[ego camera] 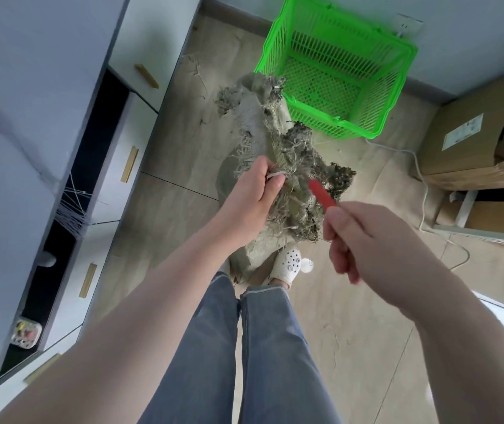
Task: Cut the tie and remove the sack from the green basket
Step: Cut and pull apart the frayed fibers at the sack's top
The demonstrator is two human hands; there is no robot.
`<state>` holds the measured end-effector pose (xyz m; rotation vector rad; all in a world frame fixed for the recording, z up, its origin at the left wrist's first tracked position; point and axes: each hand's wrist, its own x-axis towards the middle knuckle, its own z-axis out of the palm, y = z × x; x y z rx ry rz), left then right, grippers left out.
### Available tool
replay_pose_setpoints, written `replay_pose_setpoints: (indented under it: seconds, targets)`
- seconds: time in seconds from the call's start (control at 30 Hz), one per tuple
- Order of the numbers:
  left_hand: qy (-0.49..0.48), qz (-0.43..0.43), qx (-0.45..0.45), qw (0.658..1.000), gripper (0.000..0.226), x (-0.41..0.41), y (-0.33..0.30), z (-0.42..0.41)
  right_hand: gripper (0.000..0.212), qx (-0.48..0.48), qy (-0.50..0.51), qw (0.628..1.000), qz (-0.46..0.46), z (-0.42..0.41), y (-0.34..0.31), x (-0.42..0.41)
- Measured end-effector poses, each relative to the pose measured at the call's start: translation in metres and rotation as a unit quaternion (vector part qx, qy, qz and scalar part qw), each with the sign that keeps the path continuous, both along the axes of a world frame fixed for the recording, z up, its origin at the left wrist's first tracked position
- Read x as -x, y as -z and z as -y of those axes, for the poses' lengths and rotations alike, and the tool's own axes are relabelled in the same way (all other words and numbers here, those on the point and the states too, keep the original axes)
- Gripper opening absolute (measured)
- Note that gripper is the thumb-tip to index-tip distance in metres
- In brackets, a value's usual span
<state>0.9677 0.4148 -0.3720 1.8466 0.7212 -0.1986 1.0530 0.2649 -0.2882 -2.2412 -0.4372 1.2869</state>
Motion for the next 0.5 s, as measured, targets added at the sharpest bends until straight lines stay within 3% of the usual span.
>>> replay_pose_setpoints:
  seconds: [0.2, 0.5]
  targets:
    - [-0.006, -0.007, -0.010, 1.000, 0.021, -0.001, 0.001, 0.000, 0.041, 0.071, -0.027, 0.997, -0.007, -0.005, 0.008, 0.006]
    - [-0.008, 0.017, -0.002, 1.000, 0.023, 0.003, 0.006, 0.004, 0.040, 0.058, 0.011, 0.998, 0.010, -0.023, 0.024, 0.005]
